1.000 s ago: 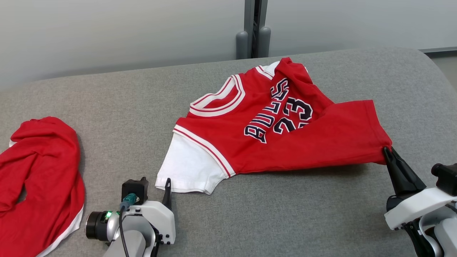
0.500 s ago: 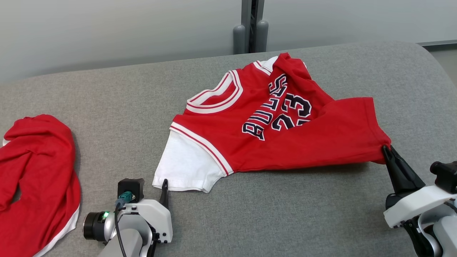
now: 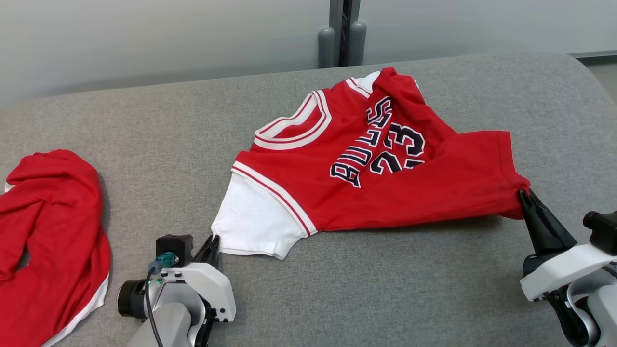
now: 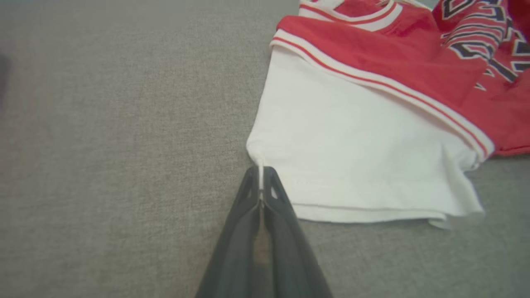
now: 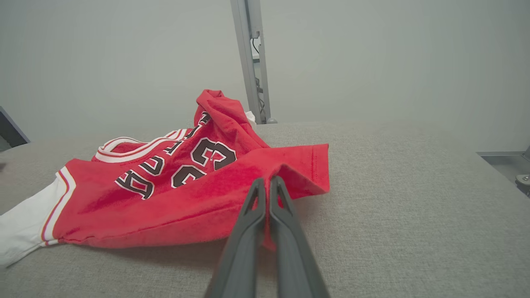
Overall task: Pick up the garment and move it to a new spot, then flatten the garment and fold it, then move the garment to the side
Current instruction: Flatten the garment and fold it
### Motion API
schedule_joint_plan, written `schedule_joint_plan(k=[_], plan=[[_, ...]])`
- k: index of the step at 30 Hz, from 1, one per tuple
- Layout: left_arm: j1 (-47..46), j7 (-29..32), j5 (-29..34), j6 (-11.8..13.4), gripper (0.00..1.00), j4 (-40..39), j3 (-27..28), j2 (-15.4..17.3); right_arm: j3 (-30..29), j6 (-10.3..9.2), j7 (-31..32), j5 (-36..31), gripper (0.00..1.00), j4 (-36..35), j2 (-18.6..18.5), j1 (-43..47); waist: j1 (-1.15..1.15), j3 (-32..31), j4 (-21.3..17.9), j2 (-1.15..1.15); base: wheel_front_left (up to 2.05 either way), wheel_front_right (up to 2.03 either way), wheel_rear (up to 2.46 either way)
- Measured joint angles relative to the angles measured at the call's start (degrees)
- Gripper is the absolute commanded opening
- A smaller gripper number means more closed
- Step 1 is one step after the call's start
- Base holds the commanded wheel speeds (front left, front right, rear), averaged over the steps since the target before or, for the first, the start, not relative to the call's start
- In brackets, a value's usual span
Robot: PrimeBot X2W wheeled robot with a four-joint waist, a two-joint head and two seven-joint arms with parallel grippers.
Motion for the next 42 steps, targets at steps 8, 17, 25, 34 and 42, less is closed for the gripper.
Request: schedule_joint_plan(k=[8,17,25,34,42], plan=[[0.2,0.0,-2.0,-3.7,0.0,-4.0,2.1,0.0,-0.6,0.0,0.0,-0.7,0.0,0.0,-0.8,-0.3,0.0,-2.2,0.7,0.0,0.0,0.0,0.0],[0.5,0.0,-4.2,-6.1,0.0,-9.3,4.7,0.1,-0.4,0.0,0.0,-1.3,0.0,0.6,-1.5,-1.5,0.0,-4.4,1.9,0.0,0.0,0.0,0.0],[0.5,0.0,-6.0,-7.5,0.0,-18.1,7.9,0.1,-2.1,0.0,0.0,-3.8,0.0,-0.4,-1.5,-4.8,0.0,-5.3,1.6,0.0,0.0,0.0,0.0],[-7.3,8.6,-12.6,-8.1,0.0,-28.2,9.9,2.5,0.3,0.0,0.0,-1.7,0.0,1.5,-2.6,-17.0,0.0,-6.9,0.5,0.0,0.0,0.0,0.0],[-14.9,14.7,-18.5,-4.4,0.0,-37.4,14.9,2.9,5.1,0.0,0.8,-0.1,0.0,7.4,-4.8,-29.8,0.0,-8.9,0.2,0.0,0.0,0.0,0.0]])
